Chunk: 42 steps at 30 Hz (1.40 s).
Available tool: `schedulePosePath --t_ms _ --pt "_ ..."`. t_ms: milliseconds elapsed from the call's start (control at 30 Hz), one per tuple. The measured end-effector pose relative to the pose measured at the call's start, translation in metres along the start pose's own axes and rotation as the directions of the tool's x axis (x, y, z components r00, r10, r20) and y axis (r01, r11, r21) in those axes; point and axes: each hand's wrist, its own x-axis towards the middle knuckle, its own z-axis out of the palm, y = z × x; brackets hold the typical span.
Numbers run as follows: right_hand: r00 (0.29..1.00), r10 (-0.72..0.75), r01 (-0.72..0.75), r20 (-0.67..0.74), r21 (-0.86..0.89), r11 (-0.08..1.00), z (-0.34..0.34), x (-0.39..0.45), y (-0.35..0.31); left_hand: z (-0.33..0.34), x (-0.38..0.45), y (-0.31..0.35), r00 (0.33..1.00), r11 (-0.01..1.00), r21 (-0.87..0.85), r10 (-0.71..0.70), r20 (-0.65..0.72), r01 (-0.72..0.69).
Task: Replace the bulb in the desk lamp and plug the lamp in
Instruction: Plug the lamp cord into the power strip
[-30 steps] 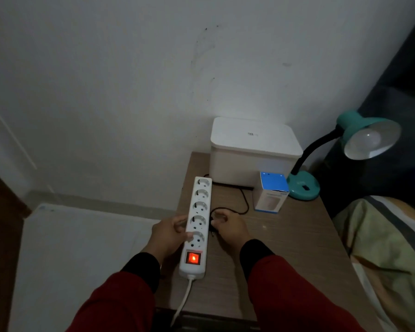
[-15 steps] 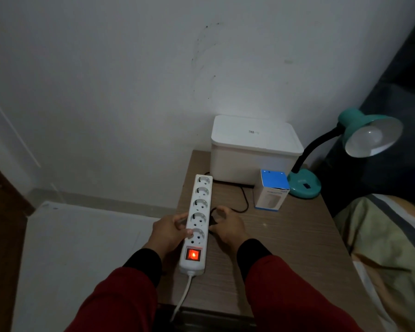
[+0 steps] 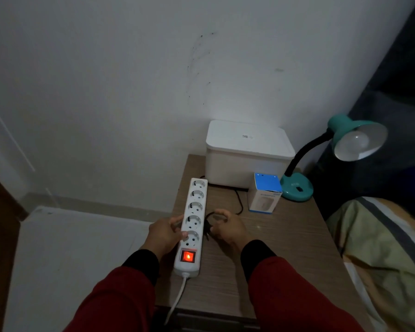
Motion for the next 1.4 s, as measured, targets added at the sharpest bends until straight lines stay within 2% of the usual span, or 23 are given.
schedulePosePath --t_ms 200,333,433,567,733,867,967,1233,1400 --pt "1.0 -0.01 0.012 0.027 -0.052 0.999 0.003 -0.004 0.003 -0.002 -0.004 0.004 1.0 1.0 0.009 -0.016 0.009 0.016" --pt "0.994 -0.009 0.003 0.108 0.05 0.999 -0.001 -0.008 -0.002 -0.002 -0.004 0.004 1.0 1.0 0.016 -0.024 0.014 0.023" --pt "0.985 -0.011 0.003 0.175 0.047 0.999 -0.006 -0.012 -0.006 -0.002 -0.004 0.005 1.0 0.999 0.036 -0.015 0.011 0.014" --pt "0.963 -0.046 -0.001 0.267 0.174 0.985 -0.009 -0.015 -0.015 -0.002 -0.006 0.008 0.999 0.999 0.032 -0.03 0.019 0.029" --pt "0.936 -0.221 0.229 0.274 0.006 0.974 -0.009 -0.026 -0.038 -0.002 -0.006 0.006 0.999 0.998 0.055 -0.04 0.021 0.039" --pt "0.93 -0.342 0.366 0.132 -0.278 0.888 0.006 -0.021 -0.039 -0.002 -0.005 0.005 0.999 0.999 0.039 -0.037 0.012 0.036" --pt "0.906 -0.407 0.414 0.111 -0.428 0.804 0.015 -0.016 -0.035 -0.003 -0.003 0.003 1.0 0.999 0.03 -0.019 0.022 0.018" --pt "0.84 -0.52 0.484 0.155 -0.646 0.591 0.019 -0.007 -0.031 -0.003 0.001 -0.004 0.999 1.0 0.007 -0.008 0.036 0.007" --pt "0.816 -0.562 0.494 0.132 -0.665 0.56 0.021 -0.004 -0.027 -0.002 0.003 -0.004 0.999 1.0 -0.011 -0.017 0.031 0.017"
